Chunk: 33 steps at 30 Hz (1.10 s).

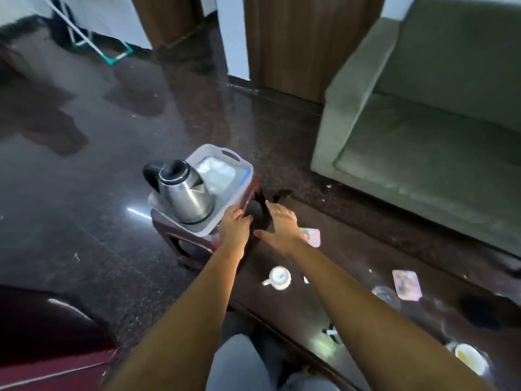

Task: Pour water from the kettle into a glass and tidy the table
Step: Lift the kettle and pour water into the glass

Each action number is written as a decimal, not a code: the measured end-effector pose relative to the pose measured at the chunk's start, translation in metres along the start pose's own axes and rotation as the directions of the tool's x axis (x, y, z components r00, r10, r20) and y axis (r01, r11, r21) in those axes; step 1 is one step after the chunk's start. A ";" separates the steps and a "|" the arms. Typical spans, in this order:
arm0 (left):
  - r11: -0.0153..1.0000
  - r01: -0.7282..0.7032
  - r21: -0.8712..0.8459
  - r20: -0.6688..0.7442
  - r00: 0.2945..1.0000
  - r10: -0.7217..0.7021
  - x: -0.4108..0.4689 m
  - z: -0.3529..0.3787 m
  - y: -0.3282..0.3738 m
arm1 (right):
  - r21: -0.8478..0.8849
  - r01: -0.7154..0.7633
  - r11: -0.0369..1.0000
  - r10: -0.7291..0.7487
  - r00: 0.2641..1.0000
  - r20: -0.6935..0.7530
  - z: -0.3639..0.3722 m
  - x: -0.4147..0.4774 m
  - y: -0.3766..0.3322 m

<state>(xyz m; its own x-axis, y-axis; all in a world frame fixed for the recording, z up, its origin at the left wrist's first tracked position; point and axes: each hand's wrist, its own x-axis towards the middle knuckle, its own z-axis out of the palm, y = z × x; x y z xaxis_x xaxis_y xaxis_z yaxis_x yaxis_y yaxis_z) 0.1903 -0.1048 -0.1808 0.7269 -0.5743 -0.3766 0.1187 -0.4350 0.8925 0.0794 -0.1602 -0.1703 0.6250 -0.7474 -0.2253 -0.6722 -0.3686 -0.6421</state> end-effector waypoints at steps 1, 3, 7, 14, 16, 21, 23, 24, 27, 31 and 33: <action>0.999 0.031 -0.033 -0.034 0.999 -0.032 0.009 -0.014 0.001 | 0.010 0.022 1.000 -0.022 1.000 0.021 0.007 0.007 -0.012; 0.986 0.088 -0.142 -0.071 0.993 -0.099 0.027 -0.040 0.001 | 0.042 0.036 0.998 -0.039 0.997 0.065 0.022 0.020 -0.032; 0.956 0.156 -0.247 -0.124 0.974 -0.191 0.084 -0.096 -0.004 | 0.094 -0.031 0.995 0.021 0.995 0.102 0.059 0.064 -0.065; 0.919 0.284 -0.273 -0.007 0.955 -0.297 0.209 -0.178 -0.010 | 0.208 -0.254 0.945 0.243 0.967 0.078 0.124 0.149 -0.122; 0.899 0.350 -0.261 0.068 0.936 -0.345 0.237 -0.192 -0.008 | 0.245 -0.353 0.903 0.339 0.936 0.098 0.144 0.170 -0.134; 0.886 0.421 -0.194 0.239 0.897 -0.373 0.278 -0.196 -0.009 | 0.373 -0.530 0.761 0.533 0.839 0.105 0.168 0.193 -0.142; 0.864 0.452 -0.222 0.285 0.878 -0.386 0.284 -0.190 -0.009 | 0.407 -0.549 0.730 0.558 0.823 0.107 0.171 0.194 -0.143; 0.861 0.455 -0.229 0.307 0.873 -0.380 0.287 -0.187 -0.010 | 0.420 -0.555 0.718 0.569 0.815 0.104 0.172 0.194 -0.143; 0.871 0.434 -0.229 0.290 0.885 -0.364 0.292 -0.182 -0.008 | 0.451 -0.556 0.698 0.589 0.804 0.079 0.170 0.198 -0.141; 0.911 0.361 -0.198 0.403 0.877 -0.260 0.304 -0.177 -0.003 | 0.467 -0.558 0.686 0.586 0.804 0.098 0.167 0.201 -0.136; 0.916 0.340 -0.213 0.454 0.865 -0.215 0.307 -0.176 -0.004 | 0.466 -0.566 0.680 0.587 0.801 0.117 0.166 0.201 -0.134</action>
<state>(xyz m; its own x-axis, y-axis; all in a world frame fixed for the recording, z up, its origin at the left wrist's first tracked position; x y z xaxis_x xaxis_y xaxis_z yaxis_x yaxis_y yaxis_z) 0.5319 -0.1569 -0.2560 0.2957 -0.7180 -0.6301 0.4994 -0.4461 0.7427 0.3611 -0.1689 -0.2509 0.1527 -0.7507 -0.6428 -0.6258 0.4299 -0.6508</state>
